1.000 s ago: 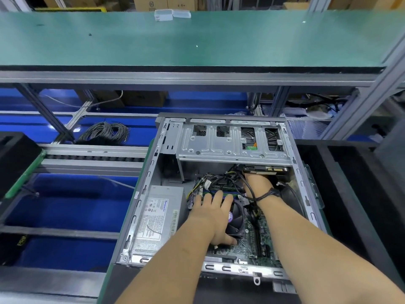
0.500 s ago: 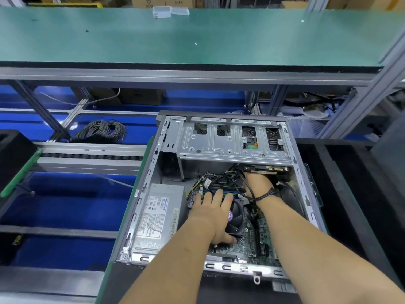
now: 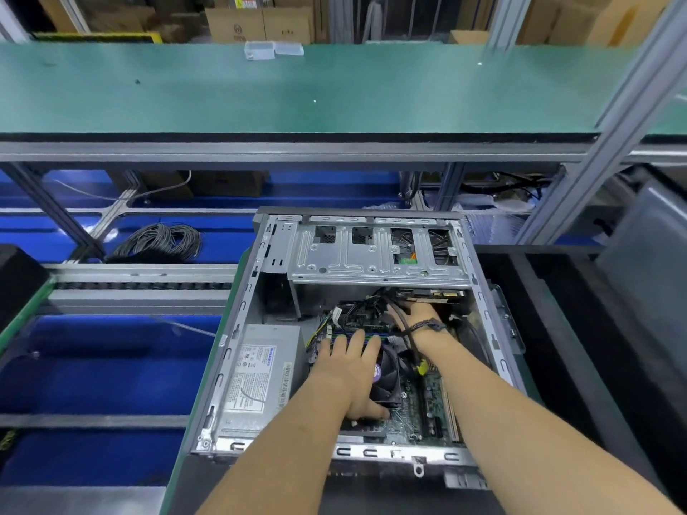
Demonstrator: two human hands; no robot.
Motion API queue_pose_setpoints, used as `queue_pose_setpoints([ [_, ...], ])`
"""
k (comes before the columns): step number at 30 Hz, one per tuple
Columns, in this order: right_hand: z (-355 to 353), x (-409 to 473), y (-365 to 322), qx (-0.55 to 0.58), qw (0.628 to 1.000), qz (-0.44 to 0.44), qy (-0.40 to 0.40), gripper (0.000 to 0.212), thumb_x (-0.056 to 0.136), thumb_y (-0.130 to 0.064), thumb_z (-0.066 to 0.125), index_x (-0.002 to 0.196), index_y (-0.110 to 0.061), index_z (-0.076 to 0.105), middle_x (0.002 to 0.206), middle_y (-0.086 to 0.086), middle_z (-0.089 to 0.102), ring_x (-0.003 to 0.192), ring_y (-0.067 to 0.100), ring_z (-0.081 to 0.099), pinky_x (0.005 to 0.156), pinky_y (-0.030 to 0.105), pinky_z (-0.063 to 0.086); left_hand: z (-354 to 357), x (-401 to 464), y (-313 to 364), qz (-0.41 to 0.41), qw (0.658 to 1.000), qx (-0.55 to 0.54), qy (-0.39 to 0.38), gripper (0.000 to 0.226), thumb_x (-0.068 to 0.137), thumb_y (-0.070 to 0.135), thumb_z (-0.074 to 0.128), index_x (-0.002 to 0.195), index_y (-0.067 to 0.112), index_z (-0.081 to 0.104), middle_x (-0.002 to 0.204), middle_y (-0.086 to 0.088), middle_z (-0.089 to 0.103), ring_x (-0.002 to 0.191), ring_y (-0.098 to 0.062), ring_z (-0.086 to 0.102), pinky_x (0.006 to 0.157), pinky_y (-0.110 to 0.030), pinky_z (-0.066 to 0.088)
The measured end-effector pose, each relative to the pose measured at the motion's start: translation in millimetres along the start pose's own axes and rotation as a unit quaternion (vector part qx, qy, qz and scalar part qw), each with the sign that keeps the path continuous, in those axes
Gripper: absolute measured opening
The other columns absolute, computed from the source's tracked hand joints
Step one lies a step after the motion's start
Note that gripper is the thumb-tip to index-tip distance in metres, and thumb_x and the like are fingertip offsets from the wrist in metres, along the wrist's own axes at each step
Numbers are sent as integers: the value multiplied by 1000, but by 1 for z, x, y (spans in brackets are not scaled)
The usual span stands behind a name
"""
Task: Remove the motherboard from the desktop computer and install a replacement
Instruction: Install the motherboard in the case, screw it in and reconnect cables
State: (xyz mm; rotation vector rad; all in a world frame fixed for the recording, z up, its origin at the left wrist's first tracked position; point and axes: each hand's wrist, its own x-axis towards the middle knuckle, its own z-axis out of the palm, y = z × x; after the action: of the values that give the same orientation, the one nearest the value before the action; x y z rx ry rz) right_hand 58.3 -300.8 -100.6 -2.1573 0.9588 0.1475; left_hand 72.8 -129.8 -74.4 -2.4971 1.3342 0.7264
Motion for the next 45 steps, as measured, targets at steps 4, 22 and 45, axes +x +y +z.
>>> queue_pose_setpoints([
  [4,6,-17,-3,-78,990,10,119,47,99,-42,54,64,-12,51,68,8,59,63,24,56,51,26,37,-2,-5,0,10,1000,-10,24,120,79,76,60,159,15,-6,166,-10,2,150,-35,9,122,-54,10],
  [22,15,1,-2,21,997,-71,-20,29,102,-20,53,125,-7,65,126,15,64,123,35,55,107,45,40,3,-18,-5,4,997,-55,63,106,87,78,43,159,14,-1,159,-11,19,143,-33,21,117,-51,18],
  [45,19,27,-6,-215,974,-76,-19,40,105,-15,38,143,0,37,121,25,62,105,35,63,72,33,43,4,-13,-12,12,997,-69,18,107,86,82,38,159,22,-11,165,-7,1,150,-30,7,121,-52,7],
])
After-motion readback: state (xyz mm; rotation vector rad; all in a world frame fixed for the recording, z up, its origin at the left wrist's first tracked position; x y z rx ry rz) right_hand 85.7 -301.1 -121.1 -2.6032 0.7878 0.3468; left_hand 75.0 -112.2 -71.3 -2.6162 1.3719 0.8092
